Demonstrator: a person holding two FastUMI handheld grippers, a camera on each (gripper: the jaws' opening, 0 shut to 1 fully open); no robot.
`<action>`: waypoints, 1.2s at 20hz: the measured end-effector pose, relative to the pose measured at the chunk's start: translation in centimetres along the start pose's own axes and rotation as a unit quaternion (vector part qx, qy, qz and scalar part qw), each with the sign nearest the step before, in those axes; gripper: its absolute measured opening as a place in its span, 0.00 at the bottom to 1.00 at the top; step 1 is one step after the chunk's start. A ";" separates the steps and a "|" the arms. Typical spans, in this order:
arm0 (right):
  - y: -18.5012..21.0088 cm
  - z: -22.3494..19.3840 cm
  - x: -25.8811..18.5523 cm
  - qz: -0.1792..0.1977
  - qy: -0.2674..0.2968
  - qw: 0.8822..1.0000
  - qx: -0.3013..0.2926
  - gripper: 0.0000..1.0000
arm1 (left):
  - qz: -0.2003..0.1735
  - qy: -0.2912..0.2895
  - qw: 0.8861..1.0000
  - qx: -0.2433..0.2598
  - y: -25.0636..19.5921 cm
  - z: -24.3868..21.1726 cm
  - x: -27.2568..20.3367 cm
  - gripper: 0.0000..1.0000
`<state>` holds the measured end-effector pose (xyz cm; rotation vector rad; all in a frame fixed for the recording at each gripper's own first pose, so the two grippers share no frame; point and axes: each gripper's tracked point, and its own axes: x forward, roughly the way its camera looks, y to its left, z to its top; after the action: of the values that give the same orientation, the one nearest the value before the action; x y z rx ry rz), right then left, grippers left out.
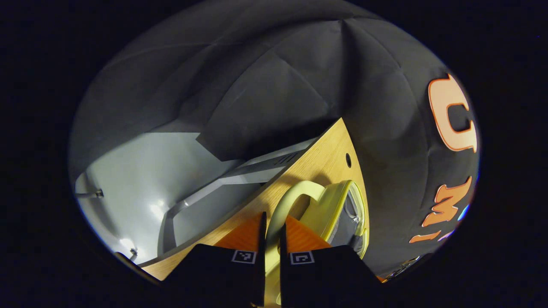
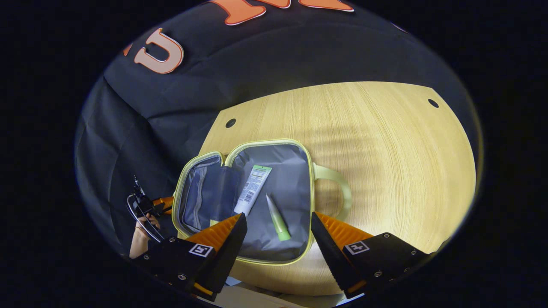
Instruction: First open the suitcase, pack the skin care products into it, and then close the suitcase.
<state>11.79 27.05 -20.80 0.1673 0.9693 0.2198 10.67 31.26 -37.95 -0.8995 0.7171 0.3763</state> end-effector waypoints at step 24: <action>-11.9 3.1 -11.0 0.068 -0.088 0.993 -0.045 0.96 | 0.102 -0.116 0.905 0.396 -29.1 -13.6 -17.6 0.13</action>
<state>9.69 12.60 -13.18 0.1667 0.7713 0.3665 9.41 3.24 -14.45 -0.0042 0.6613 0.3265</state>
